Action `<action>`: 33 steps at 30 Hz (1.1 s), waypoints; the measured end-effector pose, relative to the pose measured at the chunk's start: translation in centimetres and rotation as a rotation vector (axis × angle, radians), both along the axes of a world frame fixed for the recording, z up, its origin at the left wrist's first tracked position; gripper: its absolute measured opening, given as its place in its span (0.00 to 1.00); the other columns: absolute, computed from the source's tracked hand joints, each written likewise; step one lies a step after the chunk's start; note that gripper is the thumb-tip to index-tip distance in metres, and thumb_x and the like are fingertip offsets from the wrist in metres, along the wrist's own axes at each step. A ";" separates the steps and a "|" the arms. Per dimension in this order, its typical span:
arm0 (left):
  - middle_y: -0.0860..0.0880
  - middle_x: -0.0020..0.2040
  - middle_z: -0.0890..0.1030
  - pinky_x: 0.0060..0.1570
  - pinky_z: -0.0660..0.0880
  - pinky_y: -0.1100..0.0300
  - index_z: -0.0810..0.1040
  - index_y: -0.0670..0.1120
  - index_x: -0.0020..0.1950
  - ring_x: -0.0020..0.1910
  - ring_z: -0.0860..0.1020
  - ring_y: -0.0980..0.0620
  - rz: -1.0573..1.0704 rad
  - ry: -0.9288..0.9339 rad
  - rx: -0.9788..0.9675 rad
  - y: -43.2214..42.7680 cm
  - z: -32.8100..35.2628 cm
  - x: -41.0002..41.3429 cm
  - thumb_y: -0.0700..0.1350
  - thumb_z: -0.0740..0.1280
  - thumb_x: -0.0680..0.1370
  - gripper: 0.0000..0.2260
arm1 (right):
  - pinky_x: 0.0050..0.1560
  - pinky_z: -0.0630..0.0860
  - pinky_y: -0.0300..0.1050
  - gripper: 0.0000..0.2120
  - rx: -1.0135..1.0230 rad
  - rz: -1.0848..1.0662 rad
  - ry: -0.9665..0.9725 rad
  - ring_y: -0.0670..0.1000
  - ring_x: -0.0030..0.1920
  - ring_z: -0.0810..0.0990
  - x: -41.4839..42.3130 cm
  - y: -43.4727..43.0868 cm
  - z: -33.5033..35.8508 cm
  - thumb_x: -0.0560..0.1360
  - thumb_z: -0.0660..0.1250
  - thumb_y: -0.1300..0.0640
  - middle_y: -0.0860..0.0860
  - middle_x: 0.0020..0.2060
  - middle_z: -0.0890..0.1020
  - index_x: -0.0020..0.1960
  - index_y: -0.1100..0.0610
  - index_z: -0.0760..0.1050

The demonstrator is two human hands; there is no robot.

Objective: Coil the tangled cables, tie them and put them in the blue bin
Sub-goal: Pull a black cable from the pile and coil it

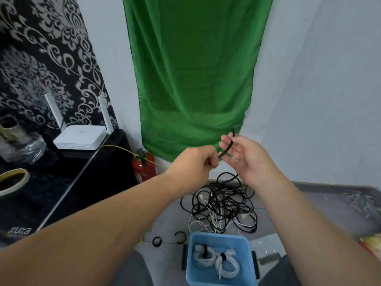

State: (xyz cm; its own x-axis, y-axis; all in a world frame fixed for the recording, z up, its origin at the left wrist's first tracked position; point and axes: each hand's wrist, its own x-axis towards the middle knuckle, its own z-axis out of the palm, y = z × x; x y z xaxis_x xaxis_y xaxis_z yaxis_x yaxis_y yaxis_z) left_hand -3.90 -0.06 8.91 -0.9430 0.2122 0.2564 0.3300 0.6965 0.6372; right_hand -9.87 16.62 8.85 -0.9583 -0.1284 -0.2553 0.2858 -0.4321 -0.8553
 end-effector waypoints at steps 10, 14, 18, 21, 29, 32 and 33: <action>0.53 0.50 0.80 0.48 0.79 0.55 0.74 0.50 0.58 0.47 0.81 0.49 0.282 -0.182 0.091 -1.3 -0.8 -2.9 0.42 0.70 0.76 0.12 | 0.38 0.74 0.50 0.15 0.127 0.414 0.268 0.52 0.32 0.72 1.8 1.7 1.8 0.80 0.55 0.74 0.55 0.36 0.77 0.58 0.61 0.75; 0.46 0.44 0.84 0.44 0.84 0.48 0.63 0.54 0.77 0.37 0.85 0.46 0.271 -0.287 0.313 -0.5 -0.7 -4.4 0.53 0.74 0.75 0.34 | 0.37 0.72 0.48 0.15 0.170 0.730 0.237 0.53 0.31 0.70 1.5 3.3 1.3 0.74 0.61 0.74 0.58 0.35 0.76 0.56 0.62 0.78; 0.37 0.49 0.84 0.39 0.84 0.43 0.75 0.47 0.68 0.31 0.83 0.45 0.296 -0.394 0.413 0.1 -1.5 -5.4 0.52 0.65 0.83 0.16 | 0.37 0.72 0.47 0.15 0.135 0.944 0.134 0.53 0.31 0.73 1.0 5.5 0.7 0.69 0.65 0.71 0.59 0.34 0.78 0.52 0.61 0.82; 0.34 0.49 0.84 0.43 0.84 0.42 0.78 0.44 0.61 0.35 0.84 0.43 0.331 -0.474 0.456 -0.3 -2.4 -6.0 0.55 0.62 0.84 0.16 | 0.37 0.76 0.45 0.14 0.246 1.015 0.059 0.55 0.34 0.78 0.8 7.0 0.3 0.67 0.68 0.69 0.60 0.35 0.80 0.49 0.60 0.84; 0.49 0.47 0.83 0.52 0.80 0.53 0.79 0.50 0.57 0.49 0.83 0.45 0.114 -0.140 0.050 1.1 -2.4 -6.4 0.35 0.62 0.77 0.14 | 0.56 0.83 0.49 0.11 0.803 0.717 -0.162 0.57 0.54 0.87 -0.4 5.8 -3.6 0.81 0.62 0.63 0.58 0.49 0.88 0.57 0.61 0.81; 0.48 0.62 0.82 0.60 0.79 0.53 0.74 0.52 0.72 0.60 0.81 0.48 -0.085 -0.078 -0.035 2.9 -0.7 -4.2 0.31 0.60 0.74 0.29 | 0.63 0.79 0.60 0.19 0.398 0.474 -0.294 0.61 0.52 0.86 -1.6 4.9 -3.8 0.84 0.59 0.47 0.61 0.49 0.87 0.61 0.63 0.75; 0.49 0.63 0.82 0.58 0.79 0.56 0.73 0.54 0.73 0.57 0.82 0.50 -0.133 -0.088 -0.037 3.6 -0.2 -3.5 0.31 0.60 0.74 0.31 | 0.60 0.80 0.59 0.19 0.283 0.442 -0.294 0.61 0.51 0.85 -1.8 4.5 -3.4 0.84 0.58 0.46 0.60 0.48 0.86 0.59 0.62 0.75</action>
